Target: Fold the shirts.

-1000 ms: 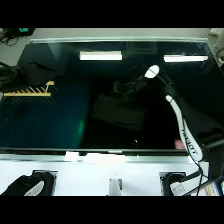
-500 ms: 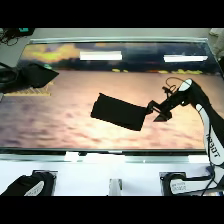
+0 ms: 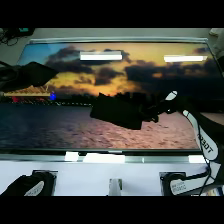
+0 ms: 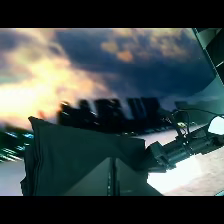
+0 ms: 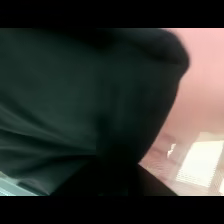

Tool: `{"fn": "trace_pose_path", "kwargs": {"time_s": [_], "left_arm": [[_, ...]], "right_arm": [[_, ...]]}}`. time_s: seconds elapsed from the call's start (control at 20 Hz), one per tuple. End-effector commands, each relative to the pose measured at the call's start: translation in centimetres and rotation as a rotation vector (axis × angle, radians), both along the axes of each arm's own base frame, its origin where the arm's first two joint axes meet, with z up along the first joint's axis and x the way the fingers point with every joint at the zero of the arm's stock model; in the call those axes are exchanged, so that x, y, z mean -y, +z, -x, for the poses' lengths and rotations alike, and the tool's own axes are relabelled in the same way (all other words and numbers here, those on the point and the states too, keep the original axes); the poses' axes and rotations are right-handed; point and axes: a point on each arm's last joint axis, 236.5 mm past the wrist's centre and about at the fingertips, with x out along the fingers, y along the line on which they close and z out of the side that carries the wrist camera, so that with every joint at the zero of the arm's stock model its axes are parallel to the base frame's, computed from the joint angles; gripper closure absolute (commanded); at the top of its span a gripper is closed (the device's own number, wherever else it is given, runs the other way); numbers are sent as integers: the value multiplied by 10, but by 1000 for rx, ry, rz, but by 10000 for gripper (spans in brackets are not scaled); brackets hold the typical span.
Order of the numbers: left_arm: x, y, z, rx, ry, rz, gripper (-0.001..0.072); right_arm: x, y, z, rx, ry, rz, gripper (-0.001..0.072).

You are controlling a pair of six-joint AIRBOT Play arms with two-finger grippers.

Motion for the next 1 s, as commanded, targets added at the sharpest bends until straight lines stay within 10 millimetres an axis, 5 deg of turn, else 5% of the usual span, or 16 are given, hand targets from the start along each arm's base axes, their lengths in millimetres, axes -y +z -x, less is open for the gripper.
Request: {"fn": "trace_pose_path", "kwargs": {"time_s": [0.0, 0.1, 0.2, 0.3, 0.4, 0.55, 0.65, 0.8, 0.95], "left_arm": [[0, 0, 0, 0, 1, 0, 673], [0, 0, 0, 0, 1, 0, 673], [0, 0, 0, -1, 0, 0, 673], [0, 0, 0, -1, 0, -1, 673], [0, -2, 1, -7, -4, -3, 673], [1, -6, 5, -26, -17, -13, 673], [1, -7, 6, -32, -20, -16, 673], [1, -8, 7, -36, -23, -17, 673], [2, -8, 7, -35, -23, -17, 673]], "right_arm": [[3, 9, -32, 96, -42, -14, 689], [28, 38, -63, 175, -61, -13, 689], [79, 76, -99, 260, -149, -2, 689], [147, 113, -124, 324, -291, 16, 689], [218, 139, -126, 350, -431, 40, 689], [308, 146, -89, 295, -590, 74, 688], [348, 137, -50, 212, -645, 106, 688], [392, 114, 25, 6, -682, 218, 688], [416, 101, 76, -128, -721, 296, 688]]}}
